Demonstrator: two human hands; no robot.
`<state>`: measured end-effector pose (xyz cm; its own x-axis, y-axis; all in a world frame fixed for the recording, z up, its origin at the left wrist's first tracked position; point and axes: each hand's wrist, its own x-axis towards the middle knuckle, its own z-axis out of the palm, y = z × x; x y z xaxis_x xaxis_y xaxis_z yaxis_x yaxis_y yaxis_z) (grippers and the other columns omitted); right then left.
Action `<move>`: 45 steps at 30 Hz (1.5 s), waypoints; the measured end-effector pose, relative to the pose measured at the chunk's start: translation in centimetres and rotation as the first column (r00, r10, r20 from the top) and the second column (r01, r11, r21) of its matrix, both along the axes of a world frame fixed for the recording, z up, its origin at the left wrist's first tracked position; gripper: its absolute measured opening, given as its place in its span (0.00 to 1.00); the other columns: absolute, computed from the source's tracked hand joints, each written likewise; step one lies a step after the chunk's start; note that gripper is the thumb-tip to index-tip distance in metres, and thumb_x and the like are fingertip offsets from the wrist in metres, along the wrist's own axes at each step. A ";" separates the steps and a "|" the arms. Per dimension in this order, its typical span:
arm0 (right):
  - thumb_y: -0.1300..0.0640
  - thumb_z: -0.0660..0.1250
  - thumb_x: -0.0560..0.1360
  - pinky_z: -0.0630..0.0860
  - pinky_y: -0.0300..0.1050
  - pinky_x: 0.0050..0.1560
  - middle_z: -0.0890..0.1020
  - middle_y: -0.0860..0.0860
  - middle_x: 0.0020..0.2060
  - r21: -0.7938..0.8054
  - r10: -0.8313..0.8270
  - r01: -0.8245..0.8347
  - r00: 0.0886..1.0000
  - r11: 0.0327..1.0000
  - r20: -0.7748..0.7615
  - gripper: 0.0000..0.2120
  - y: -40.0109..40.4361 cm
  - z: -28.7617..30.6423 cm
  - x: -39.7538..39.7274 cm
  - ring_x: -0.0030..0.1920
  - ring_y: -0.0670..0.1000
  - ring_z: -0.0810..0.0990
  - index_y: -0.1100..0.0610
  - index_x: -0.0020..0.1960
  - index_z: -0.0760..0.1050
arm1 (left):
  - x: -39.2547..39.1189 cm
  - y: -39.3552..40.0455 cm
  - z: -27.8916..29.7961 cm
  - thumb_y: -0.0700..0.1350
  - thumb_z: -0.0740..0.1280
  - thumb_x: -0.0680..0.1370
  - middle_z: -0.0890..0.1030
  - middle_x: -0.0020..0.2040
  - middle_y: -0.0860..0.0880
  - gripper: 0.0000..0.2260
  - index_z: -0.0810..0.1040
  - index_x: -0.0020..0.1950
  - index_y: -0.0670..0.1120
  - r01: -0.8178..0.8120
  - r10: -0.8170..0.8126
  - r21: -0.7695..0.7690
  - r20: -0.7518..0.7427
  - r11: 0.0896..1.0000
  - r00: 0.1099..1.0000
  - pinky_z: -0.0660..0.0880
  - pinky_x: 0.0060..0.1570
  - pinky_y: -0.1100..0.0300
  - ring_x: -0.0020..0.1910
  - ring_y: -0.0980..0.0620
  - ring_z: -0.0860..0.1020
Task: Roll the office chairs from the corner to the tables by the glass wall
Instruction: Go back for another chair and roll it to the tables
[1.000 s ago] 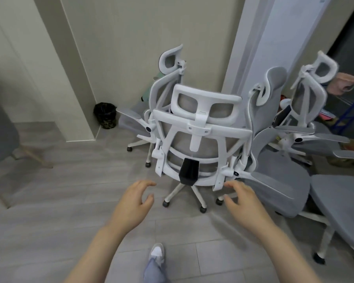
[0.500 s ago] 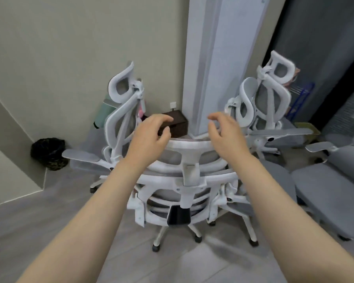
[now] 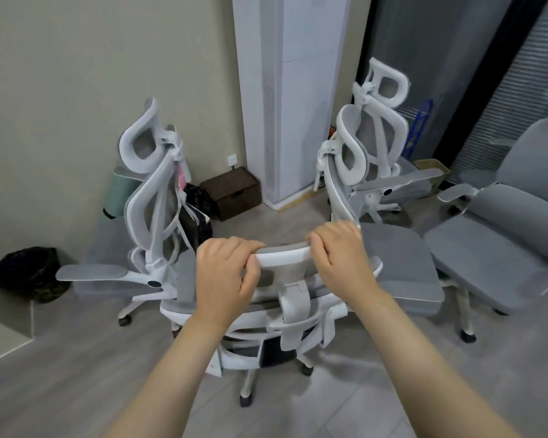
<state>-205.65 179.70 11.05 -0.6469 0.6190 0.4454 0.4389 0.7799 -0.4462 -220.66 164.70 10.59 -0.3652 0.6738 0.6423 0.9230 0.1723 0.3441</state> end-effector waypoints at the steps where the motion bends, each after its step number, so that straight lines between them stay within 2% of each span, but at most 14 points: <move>1: 0.54 0.51 0.79 0.63 0.42 0.55 0.75 0.47 0.34 0.003 -0.012 0.012 1.000 1.000 -0.006 0.17 -0.6 -0.1 0.3 0.40 0.49 0.70 0.55 0.38 0.74 | 0.3 -0.4 0.0 0.45 0.57 0.77 0.79 0.42 0.55 0.13 0.82 0.49 0.49 0.010 -0.010 0.003 -0.010 1.000 1.000 0.63 0.51 0.57 0.42 0.51 0.75; 7: 0.52 0.51 0.80 0.65 0.44 0.55 0.76 0.46 0.36 0.034 -0.019 0.020 1.000 0.999 -0.024 0.17 -4.4 -0.3 4.3 0.42 0.48 0.71 0.53 0.41 0.75 | 3.3 -3.1 -0.3 0.44 0.57 0.75 0.79 0.41 0.54 0.13 0.82 0.46 0.48 0.022 -0.021 0.066 -0.013 0.998 1.000 0.65 0.50 0.56 0.41 0.50 0.75; 13: 0.51 0.50 0.81 0.63 0.41 0.56 0.76 0.44 0.39 0.045 -0.030 0.030 1.000 0.999 -0.002 0.16 -9.0 -0.3 7.9 0.44 0.46 0.70 0.51 0.43 0.75 | 5.8 -6.5 -0.8 0.44 0.57 0.75 0.80 0.40 0.53 0.14 0.82 0.44 0.47 0.034 -0.033 0.122 -0.015 0.992 0.999 0.65 0.51 0.55 0.41 0.50 0.75; 19: 0.49 0.49 0.81 0.62 0.42 0.58 0.76 0.44 0.41 0.008 -0.014 0.013 0.994 1.000 0.108 0.17 -13.8 0.5 11.9 0.46 0.47 0.70 0.51 0.46 0.76 | 9.3 -10.2 -1.2 0.43 0.56 0.74 0.80 0.38 0.51 0.14 0.82 0.41 0.46 0.015 -0.014 0.215 -0.005 0.976 1.000 0.66 0.48 0.51 0.40 0.47 0.74; 21: 0.51 0.51 0.81 0.64 0.44 0.59 0.76 0.45 0.40 0.002 -0.029 0.029 0.993 1.000 0.113 0.16 -15.3 0.7 13.4 0.45 0.47 0.70 0.52 0.45 0.75 | 10.9 -11.4 -1.3 0.44 0.56 0.74 0.79 0.38 0.51 0.14 0.82 0.40 0.47 0.008 -0.007 0.207 -0.006 0.978 1.000 0.64 0.47 0.52 0.39 0.47 0.72; 25: 0.53 0.52 0.80 0.66 0.48 0.57 0.70 0.44 0.34 -0.061 -0.091 0.098 0.990 0.993 0.109 0.14 -18.6 1.3 16.4 0.41 0.50 0.69 0.50 0.37 0.67 | 14.3 -14.1 -1.4 0.45 0.56 0.75 0.78 0.38 0.51 0.14 0.82 0.42 0.47 0.022 -0.022 0.174 -0.003 0.984 1.000 0.63 0.47 0.52 0.39 0.47 0.72; 28: 0.55 0.53 0.80 0.64 0.45 0.57 0.74 0.48 0.34 -0.085 -0.140 0.146 0.987 0.986 0.077 0.15 -21.5 1.2 19.4 0.41 0.50 0.70 0.54 0.37 0.70 | 17.0 -16.5 -1.5 0.45 0.56 0.76 0.78 0.38 0.51 0.14 0.82 0.43 0.48 0.042 -0.042 0.155 -0.005 0.987 0.999 0.64 0.47 0.52 0.40 0.48 0.72; 31: 0.54 0.52 0.80 0.63 0.44 0.57 0.75 0.48 0.35 -0.068 -0.176 0.181 0.981 0.981 0.077 0.16 -24.6 0.8 23.0 0.41 0.49 0.70 0.55 0.38 0.72 | 19.8 -19.2 -1.5 0.45 0.56 0.76 0.78 0.38 0.50 0.14 0.81 0.43 0.47 0.111 -0.110 0.141 -0.018 0.984 0.994 0.64 0.47 0.52 0.40 0.47 0.71; 34: 0.54 0.52 0.80 0.65 0.46 0.53 0.73 0.47 0.33 -0.024 -0.250 0.252 0.965 0.967 0.073 0.16 -28.1 0.5 26.2 0.39 0.50 0.69 0.55 0.36 0.70 | 22.5 -21.8 -1.4 0.45 0.56 0.76 0.77 0.38 0.50 0.14 0.81 0.43 0.47 0.180 -0.180 0.148 -0.014 0.973 0.984 0.63 0.47 0.53 0.39 0.48 0.70; 38: 0.55 0.54 0.79 0.67 0.49 0.48 0.72 0.47 0.31 0.034 -0.382 0.383 0.924 0.923 -0.024 0.15 -33.3 -0.4 29.7 0.37 0.50 0.69 0.55 0.35 0.70 | 25.4 -24.8 -1.5 0.46 0.55 0.76 0.76 0.37 0.50 0.15 0.81 0.42 0.46 0.275 -0.276 0.150 -0.014 0.950 0.961 0.60 0.47 0.56 0.39 0.48 0.70; 45: 0.54 0.54 0.79 0.64 0.44 0.50 0.74 0.45 0.35 0.079 -0.516 0.530 0.844 0.845 -0.145 0.14 -42.6 -1.3 34.7 0.40 0.48 0.71 0.53 0.41 0.76 | 29.1 -29.8 -1.3 0.46 0.54 0.76 0.77 0.39 0.50 0.16 0.82 0.43 0.47 0.473 -0.473 0.128 -0.028 0.872 0.880 0.59 0.49 0.56 0.40 0.47 0.71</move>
<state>-170.92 137.14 9.71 -0.1820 0.7925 0.5821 0.7472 0.4963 -0.4421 -191.57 134.88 9.25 -0.0261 0.6789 0.7337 0.8817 -0.3303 0.3370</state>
